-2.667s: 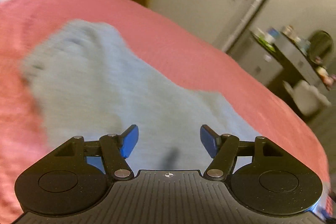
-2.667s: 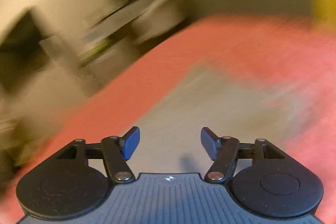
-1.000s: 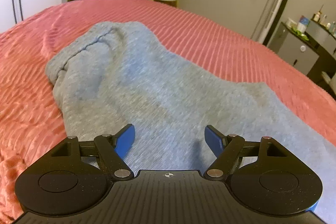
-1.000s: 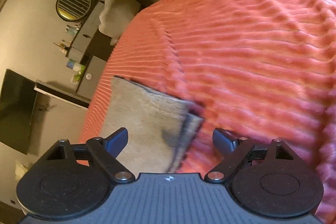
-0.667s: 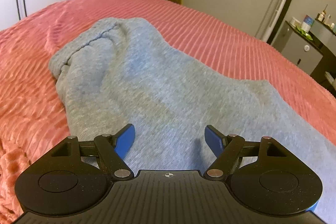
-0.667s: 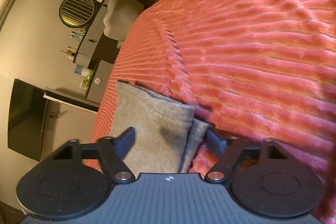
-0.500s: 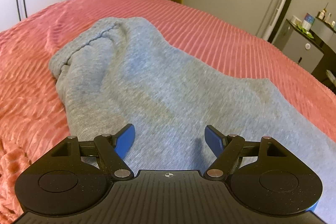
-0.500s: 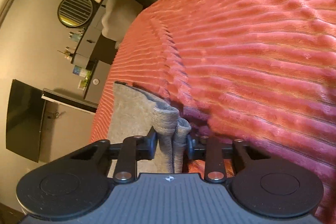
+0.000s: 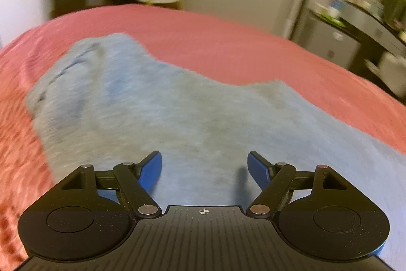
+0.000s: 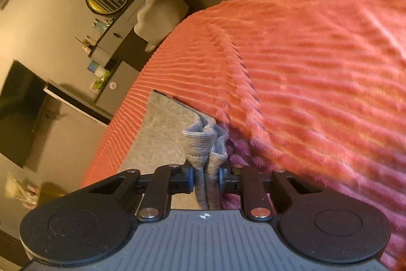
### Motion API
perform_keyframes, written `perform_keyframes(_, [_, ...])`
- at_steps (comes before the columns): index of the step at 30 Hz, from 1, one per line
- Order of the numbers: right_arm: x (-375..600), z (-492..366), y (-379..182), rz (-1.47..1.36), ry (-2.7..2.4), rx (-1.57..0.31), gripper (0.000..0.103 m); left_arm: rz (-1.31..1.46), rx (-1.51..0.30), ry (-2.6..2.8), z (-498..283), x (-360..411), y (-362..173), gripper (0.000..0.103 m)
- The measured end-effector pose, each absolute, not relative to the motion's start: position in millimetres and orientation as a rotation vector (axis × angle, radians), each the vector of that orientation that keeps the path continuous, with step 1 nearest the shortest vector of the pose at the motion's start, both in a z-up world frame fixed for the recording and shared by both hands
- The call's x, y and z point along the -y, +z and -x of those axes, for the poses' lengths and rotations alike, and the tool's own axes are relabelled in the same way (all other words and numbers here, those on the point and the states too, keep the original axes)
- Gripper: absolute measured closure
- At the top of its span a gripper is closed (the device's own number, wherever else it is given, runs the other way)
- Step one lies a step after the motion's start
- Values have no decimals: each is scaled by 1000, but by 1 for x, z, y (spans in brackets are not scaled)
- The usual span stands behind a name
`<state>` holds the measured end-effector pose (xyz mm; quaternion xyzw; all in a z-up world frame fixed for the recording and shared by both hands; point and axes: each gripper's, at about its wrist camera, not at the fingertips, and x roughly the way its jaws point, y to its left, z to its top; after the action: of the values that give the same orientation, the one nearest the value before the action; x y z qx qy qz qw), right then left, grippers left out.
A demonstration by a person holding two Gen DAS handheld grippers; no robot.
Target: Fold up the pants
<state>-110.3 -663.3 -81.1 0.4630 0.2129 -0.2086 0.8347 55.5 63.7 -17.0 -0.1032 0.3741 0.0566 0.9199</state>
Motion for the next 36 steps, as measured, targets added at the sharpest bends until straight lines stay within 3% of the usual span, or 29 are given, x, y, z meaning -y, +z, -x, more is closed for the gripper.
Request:
perform_keyframes(7, [617, 81, -26, -735, -415, -454, 91, 191, -830, 11, -64, -54, -29, 22])
perform_keyframes(13, [471, 30, 39, -368, 20, -487, 91, 232, -793, -75, -60, -56, -23, 23])
perform_keyframes(20, [329, -9, -36, -229, 356, -793, 89, 240, -770, -173, -52, -44, -17, 23])
perform_keyframes(22, [318, -16, -65, -247, 353, -925, 82, 228, -775, -197, -51, -41, -18, 23])
perform_keyframes(24, [324, -15, -63, -297, 348, -924, 76, 225, -787, -238, -52, -38, -19, 23])
perform_keyframes(27, [357, -3, -48, -519, 426, -847, 42, 239, -813, -299, -56, -32, -21, 23])
perform_keyframes(28, [370, 1, -45, -578, 413, -817, 37, 252, -819, -327, -57, -28, -20, 23])
perform_keyframes(36, [453, 28, -75, -1001, 171, -706, 34, 375, -927, -524, -79, 24, -25, 20])
